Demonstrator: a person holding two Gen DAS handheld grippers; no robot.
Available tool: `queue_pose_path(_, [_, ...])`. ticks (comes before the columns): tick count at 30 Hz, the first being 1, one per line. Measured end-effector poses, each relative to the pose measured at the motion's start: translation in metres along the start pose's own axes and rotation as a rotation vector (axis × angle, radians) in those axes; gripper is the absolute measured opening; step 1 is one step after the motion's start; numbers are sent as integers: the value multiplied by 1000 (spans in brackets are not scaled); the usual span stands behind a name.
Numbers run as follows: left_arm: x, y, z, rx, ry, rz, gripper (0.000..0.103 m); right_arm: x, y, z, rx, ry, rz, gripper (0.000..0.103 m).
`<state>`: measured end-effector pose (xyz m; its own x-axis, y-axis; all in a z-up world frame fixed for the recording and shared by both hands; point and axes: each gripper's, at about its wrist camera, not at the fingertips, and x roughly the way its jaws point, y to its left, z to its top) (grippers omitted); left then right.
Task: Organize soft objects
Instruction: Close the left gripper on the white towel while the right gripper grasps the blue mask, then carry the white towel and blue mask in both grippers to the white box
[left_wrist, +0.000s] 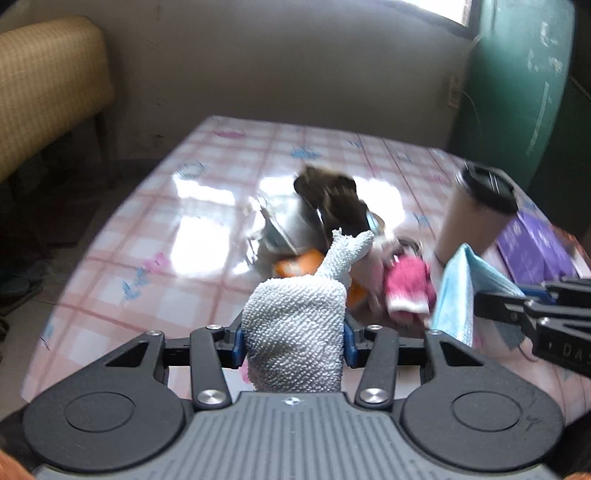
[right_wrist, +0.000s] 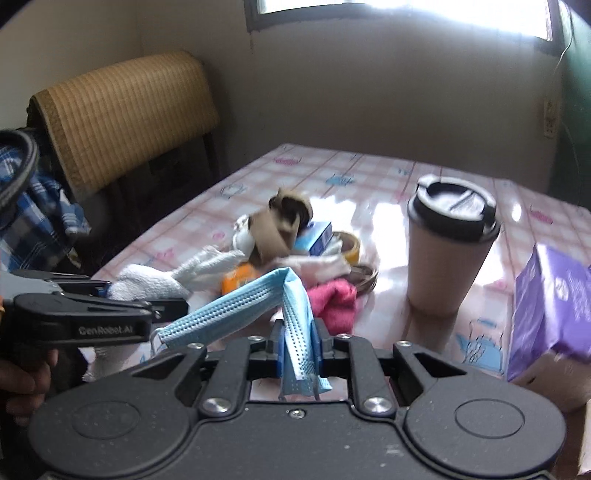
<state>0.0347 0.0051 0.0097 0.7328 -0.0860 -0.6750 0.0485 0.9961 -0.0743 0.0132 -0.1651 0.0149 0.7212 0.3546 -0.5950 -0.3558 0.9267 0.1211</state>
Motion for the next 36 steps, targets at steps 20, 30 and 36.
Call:
queue_pose_path(20, [22,-6,91,-58,-59,154,48,24,-3,102,112,-81,-159,18])
queue_pose_path(30, [33,-5,106,-88,-43,165,48,32,-7,116,131,-90,-220,18])
queue_pose_path(36, [38,-9,114,-84,-41,166,48,31,-13,122,141,-98,-236,18])
